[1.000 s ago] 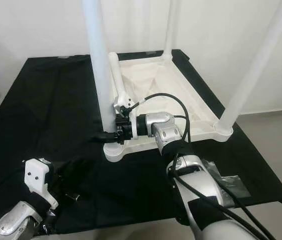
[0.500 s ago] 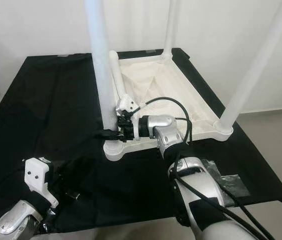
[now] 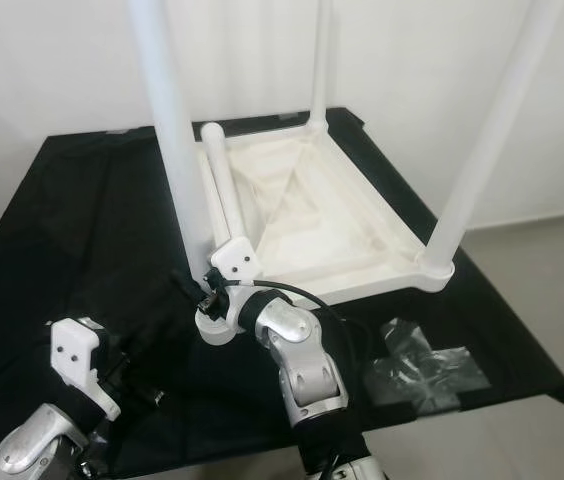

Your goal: Building children table

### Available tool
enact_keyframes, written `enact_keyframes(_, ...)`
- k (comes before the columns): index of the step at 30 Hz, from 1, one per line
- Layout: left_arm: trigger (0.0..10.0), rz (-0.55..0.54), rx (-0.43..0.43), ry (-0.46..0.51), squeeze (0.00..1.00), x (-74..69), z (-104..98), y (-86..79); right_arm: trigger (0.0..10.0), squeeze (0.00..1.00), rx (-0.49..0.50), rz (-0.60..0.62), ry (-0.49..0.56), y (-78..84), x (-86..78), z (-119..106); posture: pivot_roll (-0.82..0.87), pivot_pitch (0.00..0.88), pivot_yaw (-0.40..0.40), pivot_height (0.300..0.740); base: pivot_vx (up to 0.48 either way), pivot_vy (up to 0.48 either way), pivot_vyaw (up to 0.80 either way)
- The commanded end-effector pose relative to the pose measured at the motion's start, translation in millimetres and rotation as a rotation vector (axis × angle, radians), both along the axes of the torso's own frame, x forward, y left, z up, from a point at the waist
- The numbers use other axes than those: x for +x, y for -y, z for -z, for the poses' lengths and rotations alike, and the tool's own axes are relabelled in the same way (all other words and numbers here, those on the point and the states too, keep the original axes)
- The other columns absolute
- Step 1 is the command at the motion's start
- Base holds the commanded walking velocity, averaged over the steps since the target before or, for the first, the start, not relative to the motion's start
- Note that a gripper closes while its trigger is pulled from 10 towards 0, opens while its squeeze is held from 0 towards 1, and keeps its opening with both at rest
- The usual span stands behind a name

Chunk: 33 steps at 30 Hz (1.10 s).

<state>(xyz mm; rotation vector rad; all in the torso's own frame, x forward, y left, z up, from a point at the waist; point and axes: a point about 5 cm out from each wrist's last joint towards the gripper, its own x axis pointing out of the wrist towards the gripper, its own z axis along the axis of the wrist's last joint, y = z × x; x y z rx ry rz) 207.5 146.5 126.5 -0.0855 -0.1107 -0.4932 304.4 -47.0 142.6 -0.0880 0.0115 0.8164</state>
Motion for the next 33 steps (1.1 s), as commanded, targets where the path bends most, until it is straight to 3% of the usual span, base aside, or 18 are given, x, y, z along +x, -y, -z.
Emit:
enact_keyframes(1,10.0,-0.005,0.008,-0.022,0.0,-1.2,3,-2.2,1.2,0.0,-0.093,0.061,-0.178,11.5,-4.9,38,0.04,0.109,0.008,0.74,0.0,0.0,0.0)
enact_keyframes(2,10.0,-0.015,0.006,-0.02,0.0,-1.5,3,-2.7,1.2,0.0,-0.093,0.051,-0.181,9.5,-7.0,37,0.04,0.109,0.009,0.74,0.0,0.0,0.0)
enact_keyframes(3,10.0,-0.025,0.005,-0.018,0.0,-1.6,3,-3.0,10.0,0.29,-0.083,0.045,-0.177,8.0,-8.7,32,0.03,0.105,0.009,0.74,0.0,0.0,0.0)
enact_keyframes(4,10.0,-0.025,0.005,-0.018,0.0,-1.6,3,-3.0,10.0,0.29,-0.083,0.045,-0.177,8.0,-8.7,32,0.03,0.105,0.009,0.74,0.0,0.0,0.0)
enact_keyframes(5,10.0,-0.03,0.004,-0.017,0.0,-1.6,3,-3.2,10.0,1.0,-0.065,0.042,-0.169,7.4,-9.7,27,0.03,0.105,0.007,0.74,0.0,0.0,0.0)
enact_keyframes(9,10.0,-0.028,0.002,-0.018,0.0,-1.3,3,-3.4,10.0,1.0,0.026,-0.028,-0.115,7.4,1.3,5,0.03,0.103,0.008,0.74,0.0,0.0,0.0)
enact_keyframes(12,10.0,-0.02,0.001,-0.021,0.0,0.2,4,-2.2,10.0,1.0,0.126,-0.245,-0.104,13.6,20.3,-17,0.03,0.086,0.008,0.74,0.0,0.0,0.0)
enact_keyframes(13,10.0,-0.019,0.0,-0.021,0.0,0.5,4,-1.9,10.0,1.0,0.135,-0.324,-0.11,16.1,22.4,-20,0.03,0.083,0.009,0.74,0.0,0.0,0.0)
enact_keyframes(14,10.0,-0.019,-0.001,-0.021,0.0,0.8,4,-1.6,10.0,0.93,0.112,-0.384,-0.088,18.2,23.9,-22,0.04,0.08,0.01,0.74,0.0,0.0,0.0)
enact_keyframes(15,10.0,-0.019,-0.001,-0.021,0.0,0.8,4,-1.6,10.0,0.93,0.112,-0.384,-0.088,18.2,23.9,-22,0.04,0.08,0.01,0.74,0.0,0.0,0.0)
enact_keyframes(16,10.0,-0.02,-0.001,-0.021,0.0,1.2,5,-1.5,10.0,0.58,0.086,-0.43,-0.086,19.7,25.0,-21,0.04,0.078,0.008,0.74,0.0,0.0,0.0)
enact_keyframes(17,10.0,-0.021,0.0,-0.021,0.0,1.7,5,-1.3,10.0,0.0,0.031,-0.46,-0.067,21.2,28.5,-20,0.05,0.071,0.008,0.74,0.0,0.0,0.0)
enact_keyframes(25,10.0,-0.026,0.006,-0.021,0.0,2.7,6,-1.4,10.0,0.0,-0.04,-0.563,-0.099,23.0,46.4,-28,0.06,0.054,0.008,0.74,0.0,0.0,0.0)
enact_keyframes(26,10.0,-0.026,0.007,-0.022,0.0,2.8,7,-1.4,4.8,0.0,-0.039,-0.582,-0.098,22.5,50.2,-32,0.06,0.054,0.008,0.74,0.0,0.0,0.0)
enact_keyframes(27,10.0,-0.026,0.007,-0.022,0.0,2.8,7,-1.4,4.8,0.0,-0.039,-0.582,-0.098,22.5,50.2,-32,0.06,0.054,0.008,0.74,0.0,0.0,0.0)
enact_keyframes(28,10.0,-0.025,0.009,-0.023,0.0,2.8,7,-1.3,1.5,0.0,-0.034,-0.586,-0.1,21.7,53.4,-36,0.06,0.054,0.008,0.74,0.0,0.0,0.0)
enact_keyframes(29,10.0,-0.025,0.009,-0.023,0.0,2.6,7,-1.3,0.0,0.0,-0.037,-0.601,-0.099,20.1,54.6,-38,0.06,0.056,0.008,0.74,0.0,0.0,0.0)
enact_keyframes(33,10.0,-0.025,0.008,-0.022,0.0,1.8,6,-1.0,0.0,0.0,-0.043,-0.63,-0.102,16.7,54.1,-39,0.06,0.062,0.006,0.74,0.0,0.0,0.0)
